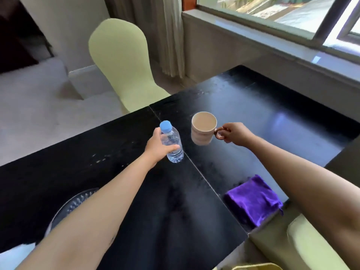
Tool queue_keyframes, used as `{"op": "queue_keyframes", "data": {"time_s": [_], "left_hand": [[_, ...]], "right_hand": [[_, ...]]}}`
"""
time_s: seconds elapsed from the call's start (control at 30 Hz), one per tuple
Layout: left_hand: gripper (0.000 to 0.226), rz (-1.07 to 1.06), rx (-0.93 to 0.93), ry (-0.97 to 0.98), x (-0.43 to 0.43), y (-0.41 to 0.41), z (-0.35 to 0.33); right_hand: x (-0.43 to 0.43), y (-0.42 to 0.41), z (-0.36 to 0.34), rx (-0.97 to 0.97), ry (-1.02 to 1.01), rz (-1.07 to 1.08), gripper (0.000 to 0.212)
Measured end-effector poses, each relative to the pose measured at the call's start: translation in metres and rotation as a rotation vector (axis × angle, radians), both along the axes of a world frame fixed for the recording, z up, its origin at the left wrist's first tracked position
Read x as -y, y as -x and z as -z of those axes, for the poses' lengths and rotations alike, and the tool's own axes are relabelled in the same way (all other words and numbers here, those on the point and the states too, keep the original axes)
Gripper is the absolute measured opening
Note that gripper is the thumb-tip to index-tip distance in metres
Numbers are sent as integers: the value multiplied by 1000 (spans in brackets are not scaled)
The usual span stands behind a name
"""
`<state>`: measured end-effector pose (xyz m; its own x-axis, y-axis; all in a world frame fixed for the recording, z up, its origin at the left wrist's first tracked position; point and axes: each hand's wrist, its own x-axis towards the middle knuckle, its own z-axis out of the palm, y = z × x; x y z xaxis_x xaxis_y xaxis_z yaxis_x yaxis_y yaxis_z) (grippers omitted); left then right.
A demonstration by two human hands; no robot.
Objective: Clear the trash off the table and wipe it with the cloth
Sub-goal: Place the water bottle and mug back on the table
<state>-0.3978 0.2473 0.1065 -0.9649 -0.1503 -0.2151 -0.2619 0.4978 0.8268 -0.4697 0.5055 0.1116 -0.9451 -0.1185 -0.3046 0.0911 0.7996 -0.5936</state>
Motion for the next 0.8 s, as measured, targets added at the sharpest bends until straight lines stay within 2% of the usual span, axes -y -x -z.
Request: {"op": "queue_keyframes", "data": {"time_s": [0.27,0.37,0.63,0.8], "left_hand": [[73,-166,19,38,167,-91,-20],[72,-218,20,70,228,-130,-23],[73,-429,65,143,372,-231,-19],[73,-517,75,125,433,-280,3]], "right_hand": [[169,-49,-17,6,150,-219,9],[236,-69,-16,14,108,-318,13],[412,-133,7,39,176,-555,14],[493,-175,35,65,101,-684,21]]}}
